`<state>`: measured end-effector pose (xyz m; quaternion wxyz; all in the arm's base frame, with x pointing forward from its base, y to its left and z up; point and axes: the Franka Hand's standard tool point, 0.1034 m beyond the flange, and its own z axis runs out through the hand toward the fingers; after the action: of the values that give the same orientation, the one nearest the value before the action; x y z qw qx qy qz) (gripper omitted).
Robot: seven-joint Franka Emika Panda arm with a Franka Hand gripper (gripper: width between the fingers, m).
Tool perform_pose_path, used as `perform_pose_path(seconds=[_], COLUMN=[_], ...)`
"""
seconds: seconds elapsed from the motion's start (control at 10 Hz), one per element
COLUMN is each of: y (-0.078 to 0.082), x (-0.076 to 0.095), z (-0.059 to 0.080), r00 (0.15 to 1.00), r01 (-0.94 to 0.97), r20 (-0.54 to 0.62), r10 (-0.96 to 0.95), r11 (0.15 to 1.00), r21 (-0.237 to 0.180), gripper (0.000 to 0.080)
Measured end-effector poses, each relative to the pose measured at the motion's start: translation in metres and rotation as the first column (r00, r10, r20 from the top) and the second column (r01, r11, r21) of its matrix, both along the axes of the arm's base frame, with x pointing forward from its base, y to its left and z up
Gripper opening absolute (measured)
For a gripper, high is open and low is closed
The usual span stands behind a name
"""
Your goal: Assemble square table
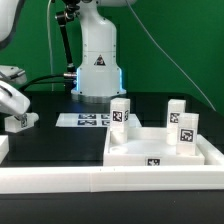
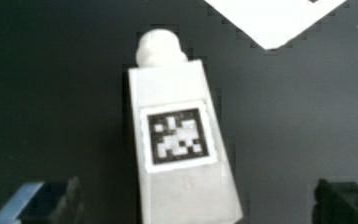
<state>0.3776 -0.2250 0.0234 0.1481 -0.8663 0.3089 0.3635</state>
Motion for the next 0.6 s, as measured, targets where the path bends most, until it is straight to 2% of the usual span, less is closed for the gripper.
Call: perform_pose_path(seconds=[0.3,0.6], y=[0.0039,0.0050], x=[-0.0018,-0.0049], z=[-0.0121,-0.0137], r00=[1.000,1.000], r01=[-0.010,-0.006], r20=[0.013,0.006], r10=[0.011,0.006], r11=[1.000,1.000], r21=[-0.020,-0.017], gripper=[0.0649,0.0649])
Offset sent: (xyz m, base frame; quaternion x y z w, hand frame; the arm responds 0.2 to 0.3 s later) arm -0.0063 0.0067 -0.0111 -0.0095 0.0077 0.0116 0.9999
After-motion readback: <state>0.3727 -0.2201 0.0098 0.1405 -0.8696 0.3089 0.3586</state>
